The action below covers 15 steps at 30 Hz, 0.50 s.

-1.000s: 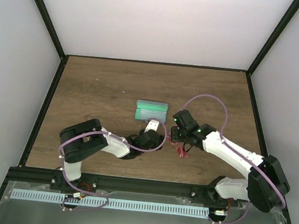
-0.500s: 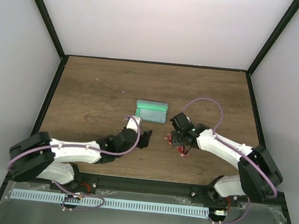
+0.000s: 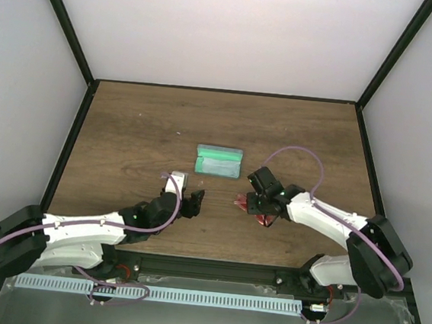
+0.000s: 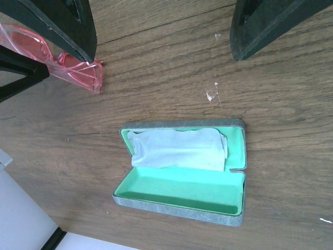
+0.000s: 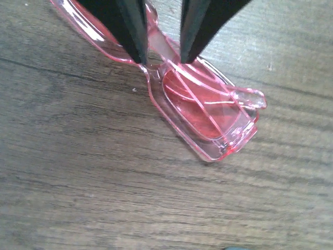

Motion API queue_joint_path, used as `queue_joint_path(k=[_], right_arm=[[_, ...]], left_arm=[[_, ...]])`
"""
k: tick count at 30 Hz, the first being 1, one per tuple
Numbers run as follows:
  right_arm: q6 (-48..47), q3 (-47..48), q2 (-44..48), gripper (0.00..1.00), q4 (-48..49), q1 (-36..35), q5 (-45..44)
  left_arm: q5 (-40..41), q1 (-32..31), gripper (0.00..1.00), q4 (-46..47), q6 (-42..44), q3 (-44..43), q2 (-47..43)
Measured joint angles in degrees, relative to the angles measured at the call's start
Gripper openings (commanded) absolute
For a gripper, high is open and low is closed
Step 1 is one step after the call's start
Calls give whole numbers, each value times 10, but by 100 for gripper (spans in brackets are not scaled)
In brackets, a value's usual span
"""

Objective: Organize the sunglasses
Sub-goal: Fold the sunglasses at the center of the board.

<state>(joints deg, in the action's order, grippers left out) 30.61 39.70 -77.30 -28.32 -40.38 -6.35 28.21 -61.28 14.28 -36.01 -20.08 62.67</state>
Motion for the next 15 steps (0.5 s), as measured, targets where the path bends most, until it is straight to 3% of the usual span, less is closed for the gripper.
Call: queue_joint_path(k=[3,6,15], right_arm=[[-3,-9,22,46,3,0,9],[-6,-11,38,55,2,-1,9],[-10,-12,26,58,5,-1,11]], left_arm=[[2,0,73,0,0,0,2],[3,0,72,0,0,0,12],[4,0,72,5,-3,11,-19]])
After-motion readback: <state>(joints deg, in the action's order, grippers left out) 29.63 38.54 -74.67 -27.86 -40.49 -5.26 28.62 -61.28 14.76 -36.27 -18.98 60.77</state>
